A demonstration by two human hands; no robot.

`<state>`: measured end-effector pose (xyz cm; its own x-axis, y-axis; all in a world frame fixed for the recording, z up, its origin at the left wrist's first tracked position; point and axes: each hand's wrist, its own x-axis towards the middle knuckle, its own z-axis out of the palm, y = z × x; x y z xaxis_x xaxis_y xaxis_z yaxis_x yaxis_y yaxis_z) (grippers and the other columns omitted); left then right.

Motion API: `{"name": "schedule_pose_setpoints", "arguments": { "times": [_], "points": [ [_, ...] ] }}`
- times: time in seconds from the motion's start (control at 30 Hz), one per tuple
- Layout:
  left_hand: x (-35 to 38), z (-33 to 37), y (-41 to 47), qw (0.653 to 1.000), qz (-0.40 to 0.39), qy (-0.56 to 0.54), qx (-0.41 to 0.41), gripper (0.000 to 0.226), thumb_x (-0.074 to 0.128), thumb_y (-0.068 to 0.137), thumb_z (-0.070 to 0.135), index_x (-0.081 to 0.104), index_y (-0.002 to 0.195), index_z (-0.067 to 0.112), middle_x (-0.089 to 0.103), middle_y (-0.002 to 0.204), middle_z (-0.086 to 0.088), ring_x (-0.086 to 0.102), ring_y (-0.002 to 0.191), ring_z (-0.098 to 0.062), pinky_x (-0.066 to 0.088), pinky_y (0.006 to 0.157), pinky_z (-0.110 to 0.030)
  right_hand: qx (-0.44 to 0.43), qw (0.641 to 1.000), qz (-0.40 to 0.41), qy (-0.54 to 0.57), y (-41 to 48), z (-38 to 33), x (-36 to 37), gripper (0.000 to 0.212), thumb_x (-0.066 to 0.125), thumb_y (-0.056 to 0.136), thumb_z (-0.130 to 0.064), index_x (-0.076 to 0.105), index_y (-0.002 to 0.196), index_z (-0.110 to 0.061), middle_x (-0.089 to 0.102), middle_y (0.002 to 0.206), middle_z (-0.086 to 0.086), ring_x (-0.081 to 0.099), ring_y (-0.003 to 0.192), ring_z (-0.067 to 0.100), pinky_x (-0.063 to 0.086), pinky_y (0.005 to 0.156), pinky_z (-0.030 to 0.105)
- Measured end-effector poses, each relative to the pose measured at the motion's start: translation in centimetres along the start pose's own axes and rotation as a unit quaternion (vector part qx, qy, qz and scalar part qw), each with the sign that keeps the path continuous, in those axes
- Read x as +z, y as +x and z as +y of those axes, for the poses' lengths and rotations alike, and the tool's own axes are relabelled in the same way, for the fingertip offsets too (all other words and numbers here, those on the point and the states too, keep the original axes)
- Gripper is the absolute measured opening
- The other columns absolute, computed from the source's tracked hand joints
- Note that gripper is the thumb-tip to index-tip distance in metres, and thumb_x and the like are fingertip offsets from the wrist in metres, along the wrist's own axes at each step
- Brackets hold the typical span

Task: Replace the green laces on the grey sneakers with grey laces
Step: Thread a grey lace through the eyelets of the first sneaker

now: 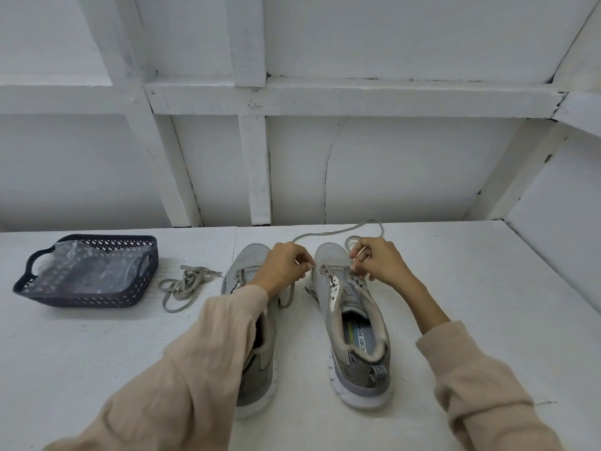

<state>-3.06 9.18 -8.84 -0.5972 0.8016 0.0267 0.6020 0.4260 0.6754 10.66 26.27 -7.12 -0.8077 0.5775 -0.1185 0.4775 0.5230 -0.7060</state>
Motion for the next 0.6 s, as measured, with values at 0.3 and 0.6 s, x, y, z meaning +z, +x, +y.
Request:
{"name": "schedule_pose_setpoints", "arguments": {
  "times": [0.3,0.6],
  "points": [
    [0.3,0.8,0.1,1.000,-0.004,0.009,0.011,0.009,0.067,0.087,0.006,0.074,0.090,0.011,0.069,0.068,-0.004,0.063,0.055,-0.010,0.054,0.067,-0.021,-0.003,1.000,0.002,0.008,0.0,0.3,0.2,0.018,0.073,0.075,0.002,0.065,0.082,-0.013,0.069,0.068,0.002,0.065,0.056,0.016,0.051,0.051,0.024],
    [0.5,2.0,-0.1,0.999,0.011,0.045,0.023,0.010,0.067,0.087,0.011,0.075,0.091,0.012,0.067,0.076,0.002,0.054,0.071,-0.010,0.044,0.079,-0.026,-0.003,1.000,0.004,0.015,0.1,0.6,0.3,0.018,0.075,0.076,0.000,0.066,0.081,-0.015,0.071,0.075,0.005,0.067,0.060,0.016,0.052,0.052,0.025]
  ]
}}
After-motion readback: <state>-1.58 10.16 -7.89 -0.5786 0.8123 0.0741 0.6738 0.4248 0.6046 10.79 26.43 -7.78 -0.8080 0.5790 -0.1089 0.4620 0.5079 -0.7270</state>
